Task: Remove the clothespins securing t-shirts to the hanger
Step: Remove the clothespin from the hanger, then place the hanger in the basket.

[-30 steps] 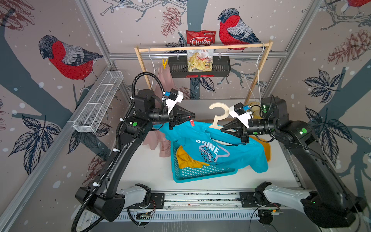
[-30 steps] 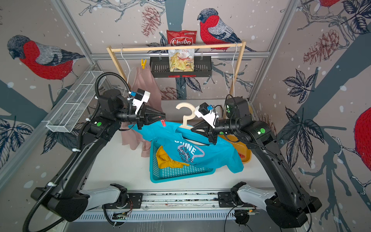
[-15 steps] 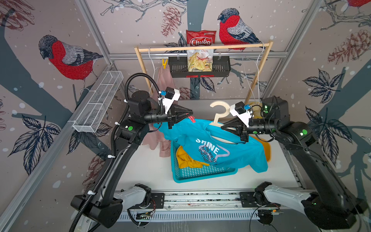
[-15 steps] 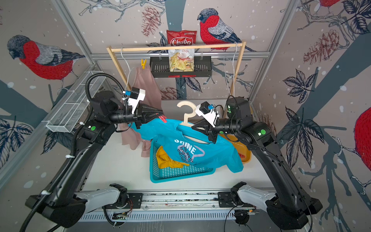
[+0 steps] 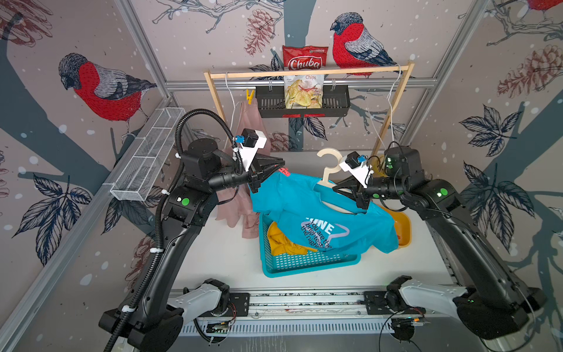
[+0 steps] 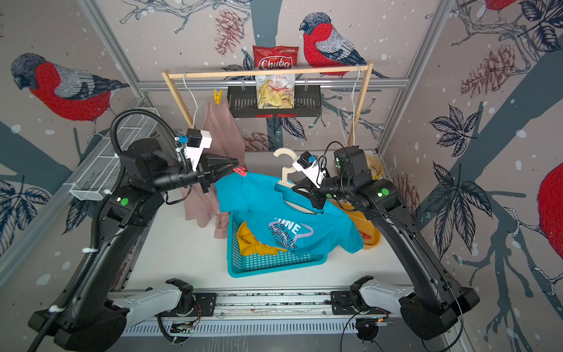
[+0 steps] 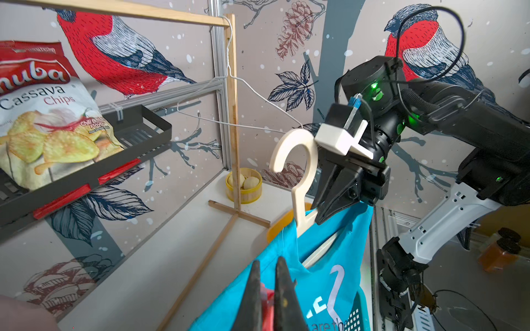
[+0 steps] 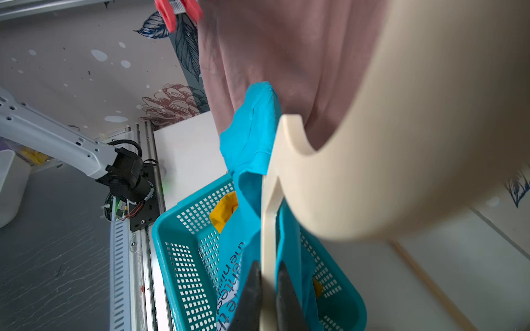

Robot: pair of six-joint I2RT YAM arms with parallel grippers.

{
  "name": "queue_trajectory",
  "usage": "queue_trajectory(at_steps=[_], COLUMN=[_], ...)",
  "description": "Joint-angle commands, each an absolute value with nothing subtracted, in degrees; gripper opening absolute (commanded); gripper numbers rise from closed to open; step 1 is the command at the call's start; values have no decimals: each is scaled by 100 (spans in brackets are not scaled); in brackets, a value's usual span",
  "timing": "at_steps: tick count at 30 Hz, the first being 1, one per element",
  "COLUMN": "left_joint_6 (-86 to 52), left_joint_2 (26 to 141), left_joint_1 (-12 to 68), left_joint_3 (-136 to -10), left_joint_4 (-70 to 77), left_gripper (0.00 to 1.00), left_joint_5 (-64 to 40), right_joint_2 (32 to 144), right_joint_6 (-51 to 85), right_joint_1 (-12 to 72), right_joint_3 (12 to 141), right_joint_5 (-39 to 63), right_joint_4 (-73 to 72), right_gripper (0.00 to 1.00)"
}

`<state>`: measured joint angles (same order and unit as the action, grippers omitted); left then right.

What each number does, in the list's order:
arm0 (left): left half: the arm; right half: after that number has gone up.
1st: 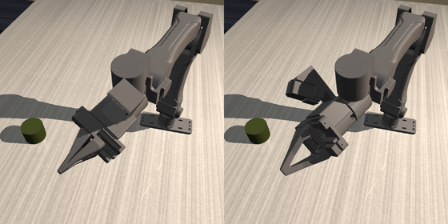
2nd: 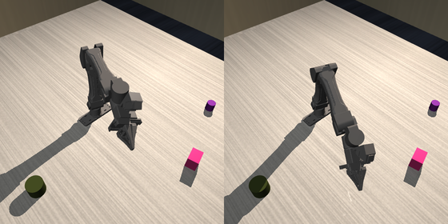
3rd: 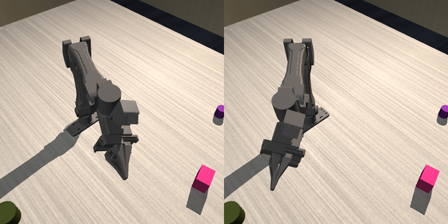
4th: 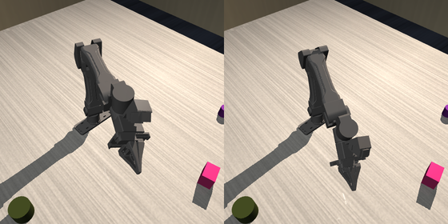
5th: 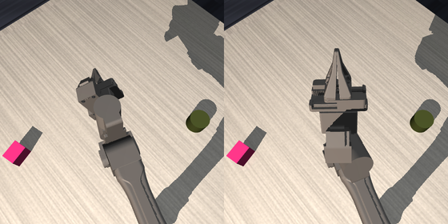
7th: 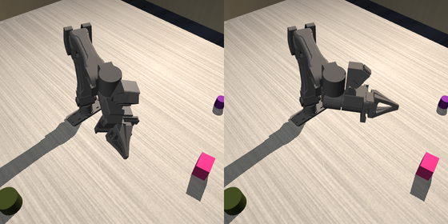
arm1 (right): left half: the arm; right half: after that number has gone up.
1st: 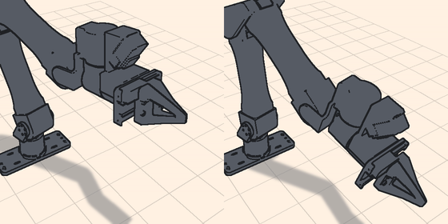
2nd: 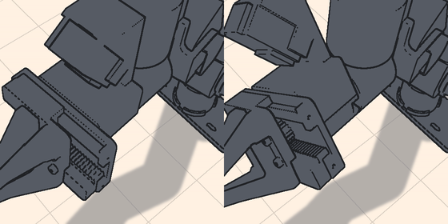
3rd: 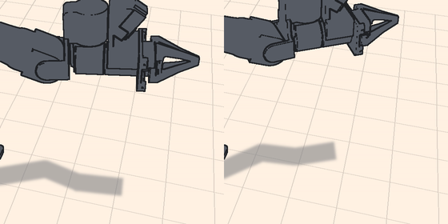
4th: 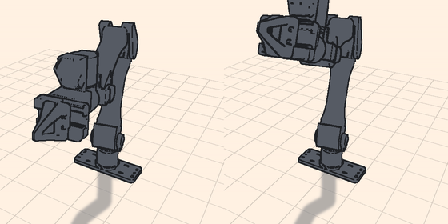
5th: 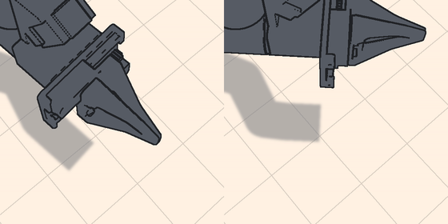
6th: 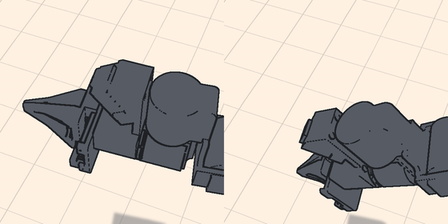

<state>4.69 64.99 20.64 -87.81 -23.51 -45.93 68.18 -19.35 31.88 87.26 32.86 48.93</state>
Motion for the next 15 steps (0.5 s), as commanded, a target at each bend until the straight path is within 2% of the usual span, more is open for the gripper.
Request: queue_trajectory(at_steps=[1, 7, 15], left_joint_6=[729, 603, 528], left_joint_2=[6498, 6397, 6146], left_joint_1=[2048, 2048, 2048], left_joint_3=[-8926, -8740, -8413], left_joint_4=[-2581, -2408, -2176], left_gripper=[0, 0, 0], left_joint_5=[-4335, -4136, -3226], right_joint_2=[6810, 7015, 7381], right_joint_6=[-1917, -1649, -1509], right_joint_1=[3210, 3397, 3804], right_joint_3=[8704, 8543, 8560], right_joint_5=[3128, 3278, 3826], right_joint_4=[4820, 4560, 4461], right_gripper=[0, 0, 0])
